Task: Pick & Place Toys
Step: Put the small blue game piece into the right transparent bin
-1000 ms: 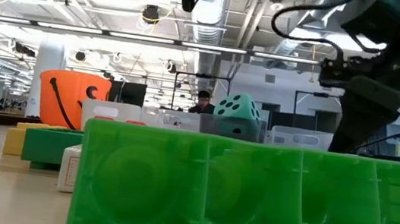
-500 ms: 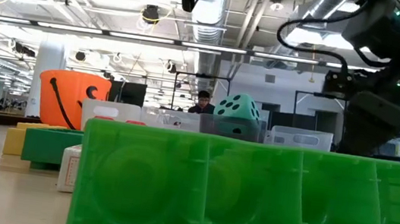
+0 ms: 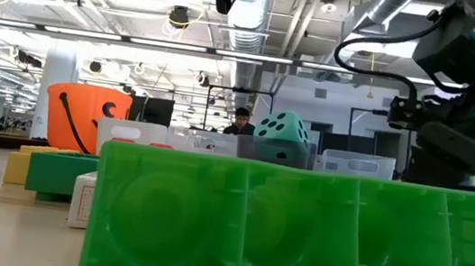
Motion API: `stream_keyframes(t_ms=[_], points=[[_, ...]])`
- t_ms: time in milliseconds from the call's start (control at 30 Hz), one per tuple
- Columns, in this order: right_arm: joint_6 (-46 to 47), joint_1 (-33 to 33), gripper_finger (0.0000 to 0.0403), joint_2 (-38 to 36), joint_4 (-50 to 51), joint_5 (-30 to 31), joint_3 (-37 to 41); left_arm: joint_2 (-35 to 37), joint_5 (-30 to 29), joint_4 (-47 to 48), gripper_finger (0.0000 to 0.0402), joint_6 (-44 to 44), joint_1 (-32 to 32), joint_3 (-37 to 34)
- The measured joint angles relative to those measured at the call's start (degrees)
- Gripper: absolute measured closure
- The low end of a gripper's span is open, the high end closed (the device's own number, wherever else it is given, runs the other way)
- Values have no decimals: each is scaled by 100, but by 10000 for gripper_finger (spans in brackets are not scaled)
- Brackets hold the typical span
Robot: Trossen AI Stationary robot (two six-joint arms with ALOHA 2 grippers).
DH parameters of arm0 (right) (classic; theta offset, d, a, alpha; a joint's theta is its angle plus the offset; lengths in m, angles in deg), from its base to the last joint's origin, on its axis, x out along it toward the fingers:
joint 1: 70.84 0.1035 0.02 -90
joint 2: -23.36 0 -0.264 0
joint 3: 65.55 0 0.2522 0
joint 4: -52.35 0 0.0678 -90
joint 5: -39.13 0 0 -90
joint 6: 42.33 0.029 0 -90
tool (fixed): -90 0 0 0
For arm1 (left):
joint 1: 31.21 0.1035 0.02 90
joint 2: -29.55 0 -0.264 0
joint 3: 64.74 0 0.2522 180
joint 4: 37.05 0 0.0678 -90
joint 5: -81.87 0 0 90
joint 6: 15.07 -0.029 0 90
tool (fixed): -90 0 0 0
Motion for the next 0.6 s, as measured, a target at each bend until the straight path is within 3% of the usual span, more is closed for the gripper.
stream_keyframes(t_ms=[333,433,600], points=[[-36,-99,343,4,-528,217,142,0,-1,2,402,-2,0,2],[-51,-85,388,4,-588,568,142,0,0,24,402,-2,0,2],[-53,-79,386,4,-586,1205,142,0,-23,228,402,-434,0,4]])
